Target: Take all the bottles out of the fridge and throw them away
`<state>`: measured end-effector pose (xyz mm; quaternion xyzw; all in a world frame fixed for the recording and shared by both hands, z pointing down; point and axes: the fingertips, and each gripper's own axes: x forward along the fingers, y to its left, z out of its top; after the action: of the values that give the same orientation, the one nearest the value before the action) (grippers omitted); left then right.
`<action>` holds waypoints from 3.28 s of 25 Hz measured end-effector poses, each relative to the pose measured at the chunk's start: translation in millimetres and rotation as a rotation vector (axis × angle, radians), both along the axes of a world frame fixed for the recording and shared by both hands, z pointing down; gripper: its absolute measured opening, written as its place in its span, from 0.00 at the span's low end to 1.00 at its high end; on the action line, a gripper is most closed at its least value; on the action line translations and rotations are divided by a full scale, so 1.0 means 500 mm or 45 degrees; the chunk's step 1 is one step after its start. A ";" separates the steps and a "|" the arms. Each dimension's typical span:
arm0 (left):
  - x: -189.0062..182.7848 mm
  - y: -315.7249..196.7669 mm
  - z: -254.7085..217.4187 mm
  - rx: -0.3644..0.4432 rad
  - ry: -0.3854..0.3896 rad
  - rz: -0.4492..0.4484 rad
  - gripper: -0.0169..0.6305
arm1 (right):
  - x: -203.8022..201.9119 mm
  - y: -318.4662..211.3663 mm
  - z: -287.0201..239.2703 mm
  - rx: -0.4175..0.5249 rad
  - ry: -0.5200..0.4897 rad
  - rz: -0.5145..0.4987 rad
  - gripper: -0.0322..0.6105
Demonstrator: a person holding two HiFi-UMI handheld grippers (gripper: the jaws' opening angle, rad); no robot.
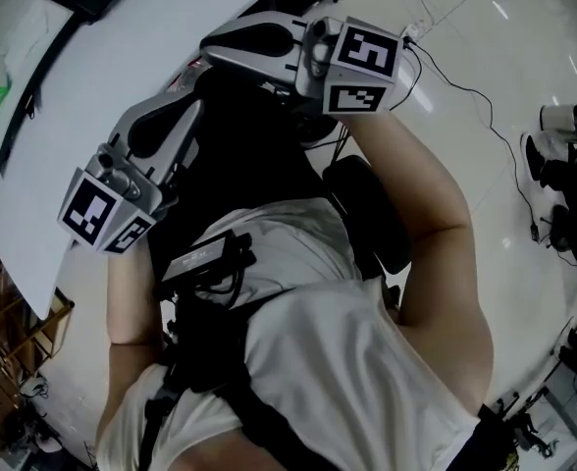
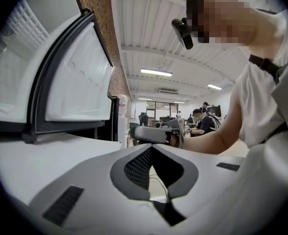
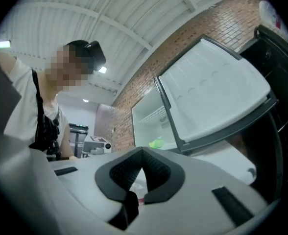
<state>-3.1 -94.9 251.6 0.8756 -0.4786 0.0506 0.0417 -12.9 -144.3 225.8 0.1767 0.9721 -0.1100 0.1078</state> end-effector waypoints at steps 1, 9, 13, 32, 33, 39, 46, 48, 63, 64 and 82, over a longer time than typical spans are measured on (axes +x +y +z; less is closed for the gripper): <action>-0.013 0.008 -0.005 0.010 -0.004 -0.023 0.05 | -0.008 0.011 -0.017 -0.015 -0.017 -0.018 0.05; -0.189 0.099 -0.057 0.053 0.062 -0.316 0.05 | -0.136 0.150 -0.073 0.059 -0.031 -0.214 0.05; -0.280 0.154 -0.084 0.082 0.086 -0.460 0.05 | -0.202 0.202 -0.098 0.114 -0.027 -0.258 0.05; -0.454 0.343 -0.117 0.141 0.051 -0.815 0.05 | -0.387 0.348 -0.121 0.287 0.012 -0.421 0.05; -0.460 0.351 -0.116 0.143 0.053 -0.831 0.05 | -0.391 0.357 -0.120 0.287 0.017 -0.434 0.05; -0.481 0.375 -0.108 0.136 0.058 -0.887 0.05 | -0.412 0.390 -0.103 0.314 0.046 -0.473 0.05; -0.483 0.379 -0.103 0.131 0.048 -0.899 0.05 | -0.434 0.396 -0.091 0.314 0.091 -0.480 0.05; -0.485 0.381 -0.100 0.131 0.053 -0.903 0.05 | -0.436 0.398 -0.088 0.318 0.099 -0.478 0.05; -0.482 0.379 -0.088 0.110 0.011 -0.920 0.05 | -0.437 0.389 -0.088 0.300 0.088 -0.457 0.05; -0.479 0.377 -0.085 0.106 -0.003 -0.916 0.05 | -0.437 0.389 -0.086 0.296 0.090 -0.458 0.05; -0.473 0.374 -0.096 0.137 0.045 -0.908 0.04 | -0.444 0.383 -0.089 0.303 0.105 -0.436 0.05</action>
<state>-239.5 92.2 203.6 0.6553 -0.7551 -0.0077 0.0190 -234.8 47.4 181.5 0.3462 0.9376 -0.0182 0.0262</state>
